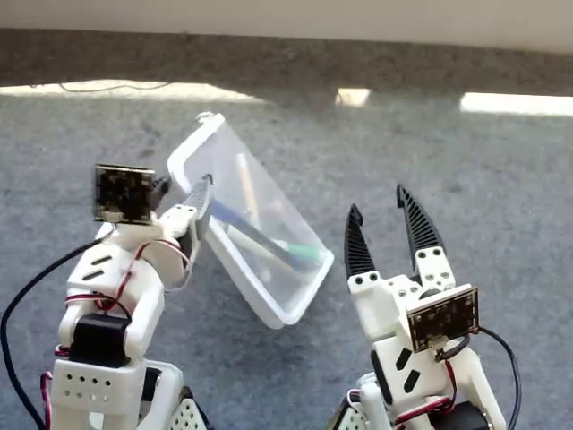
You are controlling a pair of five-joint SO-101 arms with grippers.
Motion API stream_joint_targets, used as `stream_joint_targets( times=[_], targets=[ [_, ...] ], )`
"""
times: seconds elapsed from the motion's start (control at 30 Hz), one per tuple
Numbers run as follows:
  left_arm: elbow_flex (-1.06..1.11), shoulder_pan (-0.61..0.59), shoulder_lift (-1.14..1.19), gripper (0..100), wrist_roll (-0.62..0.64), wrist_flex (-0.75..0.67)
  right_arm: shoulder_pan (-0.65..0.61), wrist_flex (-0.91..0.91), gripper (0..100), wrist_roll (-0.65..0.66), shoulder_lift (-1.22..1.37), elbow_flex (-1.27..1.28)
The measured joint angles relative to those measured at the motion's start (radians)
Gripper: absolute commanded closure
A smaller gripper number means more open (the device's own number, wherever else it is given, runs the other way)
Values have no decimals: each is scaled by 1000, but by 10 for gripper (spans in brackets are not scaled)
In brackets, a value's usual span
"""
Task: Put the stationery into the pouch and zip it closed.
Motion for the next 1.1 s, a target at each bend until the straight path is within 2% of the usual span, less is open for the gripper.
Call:
stream_joint_targets(
  times=[0.1,0.23,0.43,0.6,0.8,1.0,1.1],
  targets=[
    [-2,-61,0,733,64,-3,-17,2,814,0,-5,12],
    [-32,-84,0,729,133,18,-21,2,814,0,-9,44],
    [-60,-83,-2,731,135,46,-29,2,821,0,-9,43],
    [-78,-84,-2,805,135,46,-29,2,913,0,-9,43],
    [-78,-84,-2,912,12,46,-29,2,954,0,-9,43],
    [-74,-138,-2,919,-21,46,-29,8,954,2,-9,60],
    [-25,-198,-2,919,-21,46,17,20,954,2,-9,87]
  ],
)
